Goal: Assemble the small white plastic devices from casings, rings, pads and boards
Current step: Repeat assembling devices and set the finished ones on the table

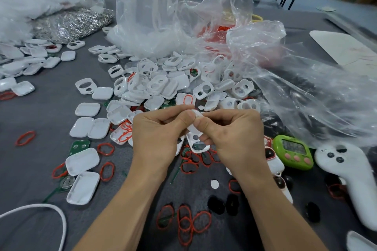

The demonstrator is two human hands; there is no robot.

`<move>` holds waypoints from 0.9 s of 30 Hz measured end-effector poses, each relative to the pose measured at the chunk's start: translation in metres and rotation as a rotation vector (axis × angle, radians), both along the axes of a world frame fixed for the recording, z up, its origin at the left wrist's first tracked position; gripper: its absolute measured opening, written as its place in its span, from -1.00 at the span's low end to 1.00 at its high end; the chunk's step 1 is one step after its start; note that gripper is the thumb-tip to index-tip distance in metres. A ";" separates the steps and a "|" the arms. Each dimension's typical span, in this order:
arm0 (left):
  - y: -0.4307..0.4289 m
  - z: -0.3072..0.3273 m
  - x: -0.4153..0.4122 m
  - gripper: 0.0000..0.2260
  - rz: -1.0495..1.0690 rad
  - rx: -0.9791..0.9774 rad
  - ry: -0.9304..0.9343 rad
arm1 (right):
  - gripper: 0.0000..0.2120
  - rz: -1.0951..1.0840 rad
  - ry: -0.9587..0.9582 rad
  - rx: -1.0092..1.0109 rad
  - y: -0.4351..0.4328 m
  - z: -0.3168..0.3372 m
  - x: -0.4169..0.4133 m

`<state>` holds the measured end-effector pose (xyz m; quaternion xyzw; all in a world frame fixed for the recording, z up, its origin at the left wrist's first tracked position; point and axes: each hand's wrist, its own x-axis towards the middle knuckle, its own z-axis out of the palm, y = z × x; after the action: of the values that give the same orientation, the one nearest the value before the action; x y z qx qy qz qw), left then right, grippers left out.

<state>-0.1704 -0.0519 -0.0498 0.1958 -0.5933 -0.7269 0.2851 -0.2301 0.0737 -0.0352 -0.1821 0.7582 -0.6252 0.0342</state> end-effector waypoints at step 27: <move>-0.011 0.001 0.000 -0.78 -0.060 0.185 -0.105 | -0.91 0.196 0.007 0.133 0.002 -0.004 -0.006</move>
<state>-0.1705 -0.0631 -0.0487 0.2412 -0.5435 -0.7755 0.2123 -0.2359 0.0753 -0.0387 -0.2547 0.7768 -0.5664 0.1044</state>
